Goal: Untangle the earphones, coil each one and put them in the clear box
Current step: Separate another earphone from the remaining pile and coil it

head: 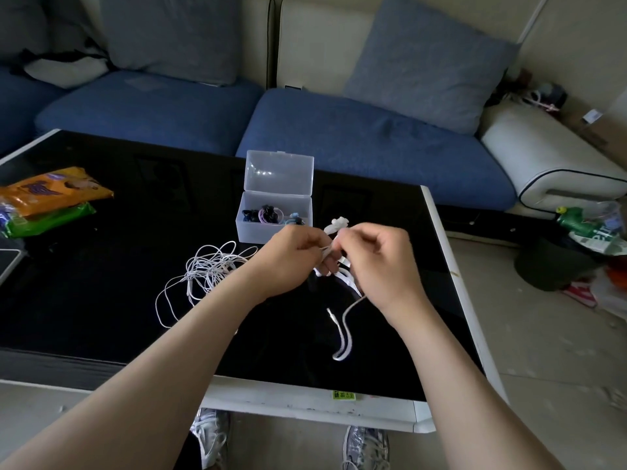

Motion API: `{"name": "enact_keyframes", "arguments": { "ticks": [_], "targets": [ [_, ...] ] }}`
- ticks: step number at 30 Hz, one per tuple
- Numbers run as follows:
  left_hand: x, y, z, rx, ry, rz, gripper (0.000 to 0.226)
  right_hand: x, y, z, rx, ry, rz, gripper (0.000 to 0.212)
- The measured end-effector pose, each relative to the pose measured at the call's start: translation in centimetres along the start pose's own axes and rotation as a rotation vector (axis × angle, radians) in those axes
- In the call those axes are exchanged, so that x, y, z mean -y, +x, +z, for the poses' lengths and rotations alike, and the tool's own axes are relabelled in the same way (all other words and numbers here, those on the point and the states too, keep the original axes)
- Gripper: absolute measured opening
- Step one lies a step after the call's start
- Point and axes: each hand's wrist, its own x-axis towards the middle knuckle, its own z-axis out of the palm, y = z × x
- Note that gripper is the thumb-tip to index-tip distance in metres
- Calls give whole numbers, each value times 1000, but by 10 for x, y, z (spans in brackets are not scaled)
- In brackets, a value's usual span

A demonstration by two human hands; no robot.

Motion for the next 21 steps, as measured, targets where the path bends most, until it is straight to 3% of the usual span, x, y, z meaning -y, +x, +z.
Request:
{"name": "enact_keyframes", "arguments": {
  "ticks": [5,11,15,21],
  "targets": [
    [-19,-3,2,44,-311,-10,33,-6,8,-6,-138,97,138,26],
    [-25,1,7,-69,-569,-53,31,-31,12,-6,110,-154,316,29],
    [-17,4,8,-191,-436,-56,32,-24,7,-6,244,-222,314,37],
    [-13,4,11,-214,-175,26,32,-11,-3,2,395,-506,80,29]
  ]
}}
